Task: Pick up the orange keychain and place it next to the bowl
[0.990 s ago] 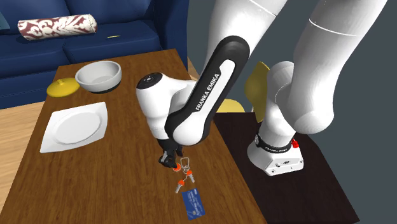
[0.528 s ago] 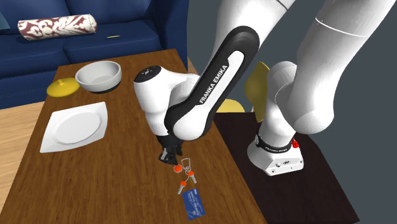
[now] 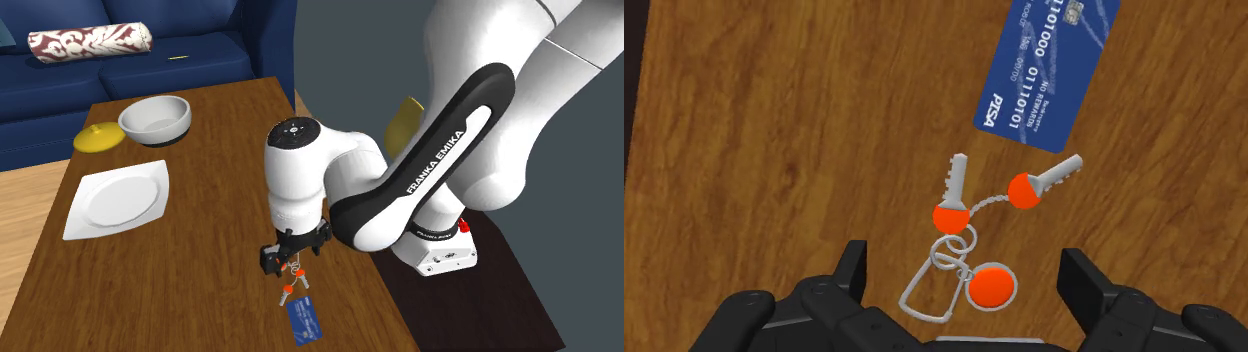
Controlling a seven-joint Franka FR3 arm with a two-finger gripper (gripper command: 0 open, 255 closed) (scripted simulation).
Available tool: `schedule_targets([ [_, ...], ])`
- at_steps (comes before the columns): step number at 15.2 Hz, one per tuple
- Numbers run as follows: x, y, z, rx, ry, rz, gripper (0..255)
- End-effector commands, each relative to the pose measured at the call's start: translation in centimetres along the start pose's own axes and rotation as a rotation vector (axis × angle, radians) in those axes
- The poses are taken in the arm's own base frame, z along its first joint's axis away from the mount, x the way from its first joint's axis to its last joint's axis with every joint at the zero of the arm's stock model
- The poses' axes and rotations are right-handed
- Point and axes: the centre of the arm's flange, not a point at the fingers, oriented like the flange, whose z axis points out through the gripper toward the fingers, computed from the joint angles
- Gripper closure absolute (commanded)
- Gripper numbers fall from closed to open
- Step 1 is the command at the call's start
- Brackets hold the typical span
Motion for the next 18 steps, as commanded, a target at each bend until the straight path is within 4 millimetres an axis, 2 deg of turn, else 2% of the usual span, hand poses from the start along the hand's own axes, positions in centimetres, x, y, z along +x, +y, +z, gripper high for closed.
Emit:
schedule_targets([
  [1,-0.2,0.1,1.0,0.003,0.005,0.028,0],
  [5,-0.2,0.1,3.4,0.003,0.005,0.028,0],
  [13,-0.2,0.1,3.4,0.003,0.005,0.028,0],
  [14,-0.2,0.1,3.4,0.003,0.005,0.028,255],
  [18,-0.2,0.1,3.4,0.003,0.005,0.028,255],
])
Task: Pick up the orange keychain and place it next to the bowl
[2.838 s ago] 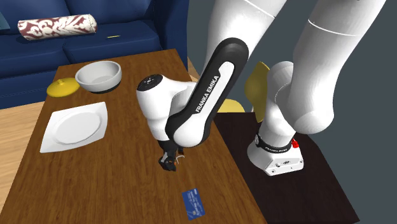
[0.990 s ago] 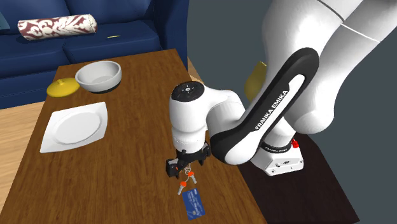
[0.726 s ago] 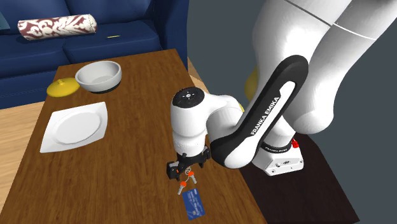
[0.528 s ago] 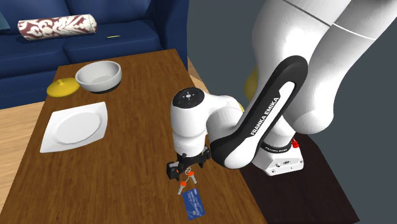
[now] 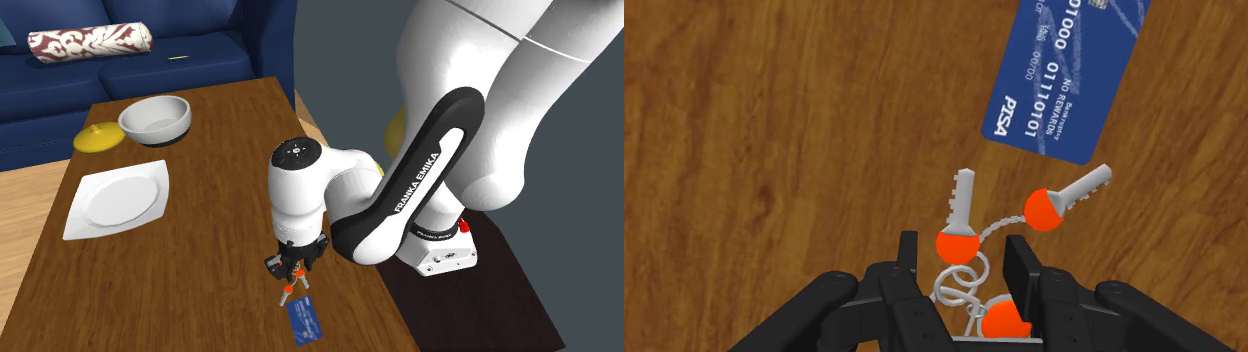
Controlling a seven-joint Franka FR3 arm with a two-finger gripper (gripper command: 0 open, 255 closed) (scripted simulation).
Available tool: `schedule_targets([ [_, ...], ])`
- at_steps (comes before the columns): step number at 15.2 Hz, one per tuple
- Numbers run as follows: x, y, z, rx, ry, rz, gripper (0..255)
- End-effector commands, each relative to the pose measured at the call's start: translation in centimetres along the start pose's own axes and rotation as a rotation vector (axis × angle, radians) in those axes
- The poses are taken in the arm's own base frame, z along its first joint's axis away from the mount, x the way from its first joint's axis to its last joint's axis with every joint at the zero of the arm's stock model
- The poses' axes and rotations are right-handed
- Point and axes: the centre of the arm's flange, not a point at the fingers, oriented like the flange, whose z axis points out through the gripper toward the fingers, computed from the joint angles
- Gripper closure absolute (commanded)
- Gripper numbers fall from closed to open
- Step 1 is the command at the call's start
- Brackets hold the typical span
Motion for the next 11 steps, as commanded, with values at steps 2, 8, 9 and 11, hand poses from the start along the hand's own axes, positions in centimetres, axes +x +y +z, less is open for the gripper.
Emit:
schedule_targets([
  [2,0.0,0.0,0.0,0.001,0.0,-0.001,255],
  [8,0.0,-0.1,-1.5,0.001,0.0,-0.001,255],
  [9,0.0,-0.1,-2.1,0.001,0.0,-0.001,255],
  [11,0.0,-0.2,-3.1,0.001,0.0,-0.001,255],
])
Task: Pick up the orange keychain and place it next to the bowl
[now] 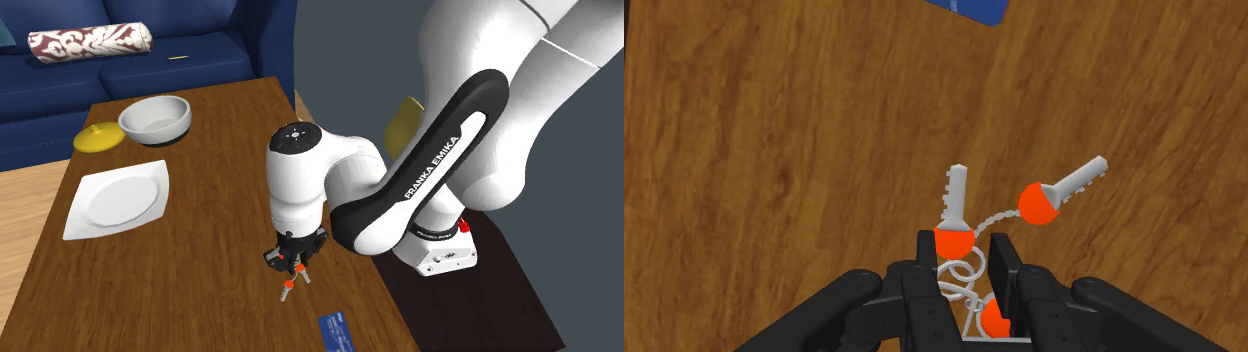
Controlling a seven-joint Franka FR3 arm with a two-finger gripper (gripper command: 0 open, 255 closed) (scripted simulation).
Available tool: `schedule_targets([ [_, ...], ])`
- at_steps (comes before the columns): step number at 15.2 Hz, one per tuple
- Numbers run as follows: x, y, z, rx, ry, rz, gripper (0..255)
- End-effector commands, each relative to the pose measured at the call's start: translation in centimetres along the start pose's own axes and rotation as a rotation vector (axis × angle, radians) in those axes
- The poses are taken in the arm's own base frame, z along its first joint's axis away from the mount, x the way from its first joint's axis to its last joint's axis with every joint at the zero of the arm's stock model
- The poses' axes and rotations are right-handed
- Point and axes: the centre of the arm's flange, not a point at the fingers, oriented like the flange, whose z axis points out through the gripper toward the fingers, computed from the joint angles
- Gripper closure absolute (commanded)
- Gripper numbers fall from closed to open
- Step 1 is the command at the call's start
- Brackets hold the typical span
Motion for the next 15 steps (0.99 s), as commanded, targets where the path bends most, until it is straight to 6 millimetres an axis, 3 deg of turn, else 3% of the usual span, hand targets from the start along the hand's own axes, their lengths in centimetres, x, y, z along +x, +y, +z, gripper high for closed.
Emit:
schedule_targets([
  [1,-0.2,-0.1,-1.1,-0.001,0.0,0.0,255],
  [15,-0.3,-0.4,-8.4,-0.001,0.0,0.0,255],
])
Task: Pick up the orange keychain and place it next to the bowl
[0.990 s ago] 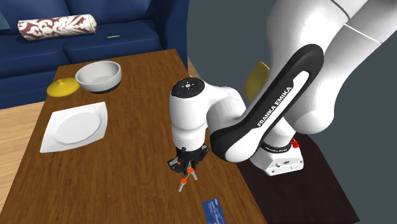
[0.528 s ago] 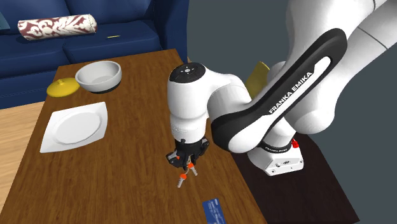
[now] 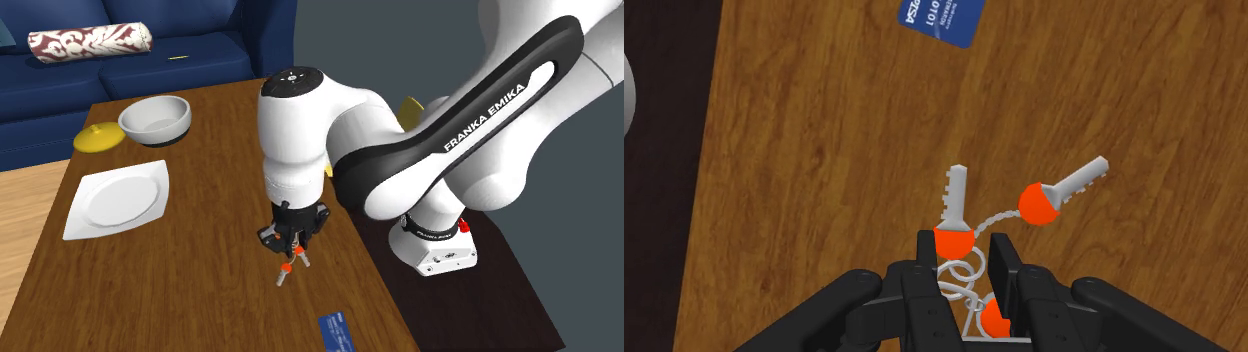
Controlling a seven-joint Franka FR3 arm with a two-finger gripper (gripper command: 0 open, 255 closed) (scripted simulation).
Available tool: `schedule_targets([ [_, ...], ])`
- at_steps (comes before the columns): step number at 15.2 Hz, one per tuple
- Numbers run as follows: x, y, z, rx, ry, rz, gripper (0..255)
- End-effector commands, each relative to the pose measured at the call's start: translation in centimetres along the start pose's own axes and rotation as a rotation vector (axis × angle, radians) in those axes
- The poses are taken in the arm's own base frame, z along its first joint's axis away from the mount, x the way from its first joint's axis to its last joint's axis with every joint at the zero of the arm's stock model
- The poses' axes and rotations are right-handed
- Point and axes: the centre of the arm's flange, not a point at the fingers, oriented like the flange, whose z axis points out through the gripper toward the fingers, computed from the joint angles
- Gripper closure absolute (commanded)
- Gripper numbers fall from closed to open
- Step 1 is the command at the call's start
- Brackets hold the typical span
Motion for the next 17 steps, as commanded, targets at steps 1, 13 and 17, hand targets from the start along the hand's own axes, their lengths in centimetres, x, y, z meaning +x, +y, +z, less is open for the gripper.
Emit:
schedule_targets([
  [1,0.0,0.0,-1.0,-0.001,0.0,0.0,255],
  [13,5.2,-0.9,-5.1,-0.001,0.0,0.0,255],
  [17,10.4,-1.6,-5.1,-0.001,0.0,0.0,255],
])
